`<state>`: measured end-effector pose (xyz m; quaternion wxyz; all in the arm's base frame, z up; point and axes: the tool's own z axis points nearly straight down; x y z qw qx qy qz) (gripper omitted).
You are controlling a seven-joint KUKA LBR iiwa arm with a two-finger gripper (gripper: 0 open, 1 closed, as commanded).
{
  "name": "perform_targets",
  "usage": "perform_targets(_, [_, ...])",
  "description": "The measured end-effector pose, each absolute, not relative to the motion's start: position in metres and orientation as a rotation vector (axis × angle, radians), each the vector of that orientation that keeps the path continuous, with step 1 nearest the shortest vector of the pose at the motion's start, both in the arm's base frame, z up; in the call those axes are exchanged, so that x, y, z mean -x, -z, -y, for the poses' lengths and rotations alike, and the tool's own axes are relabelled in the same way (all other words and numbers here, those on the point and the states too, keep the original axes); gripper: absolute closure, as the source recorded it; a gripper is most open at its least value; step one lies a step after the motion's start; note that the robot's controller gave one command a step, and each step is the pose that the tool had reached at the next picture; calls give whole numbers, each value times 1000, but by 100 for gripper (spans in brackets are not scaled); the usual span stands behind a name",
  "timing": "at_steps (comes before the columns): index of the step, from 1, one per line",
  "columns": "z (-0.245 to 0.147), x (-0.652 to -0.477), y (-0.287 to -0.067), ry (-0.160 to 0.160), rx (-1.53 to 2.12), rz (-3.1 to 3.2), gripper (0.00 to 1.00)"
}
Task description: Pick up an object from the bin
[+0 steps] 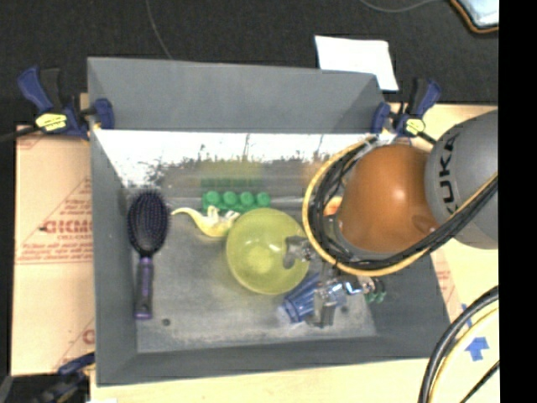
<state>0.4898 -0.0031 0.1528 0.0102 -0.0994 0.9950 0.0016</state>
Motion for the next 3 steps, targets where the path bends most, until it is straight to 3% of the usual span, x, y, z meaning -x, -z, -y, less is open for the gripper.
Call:
perform_targets(1, [4,-490,-153,-4,319,-3105,0])
perform_targets(2, [58,-497,-101,3,826,-3010,0])
perform_targets(3, [52,-493,-107,0,759,-3028,0])
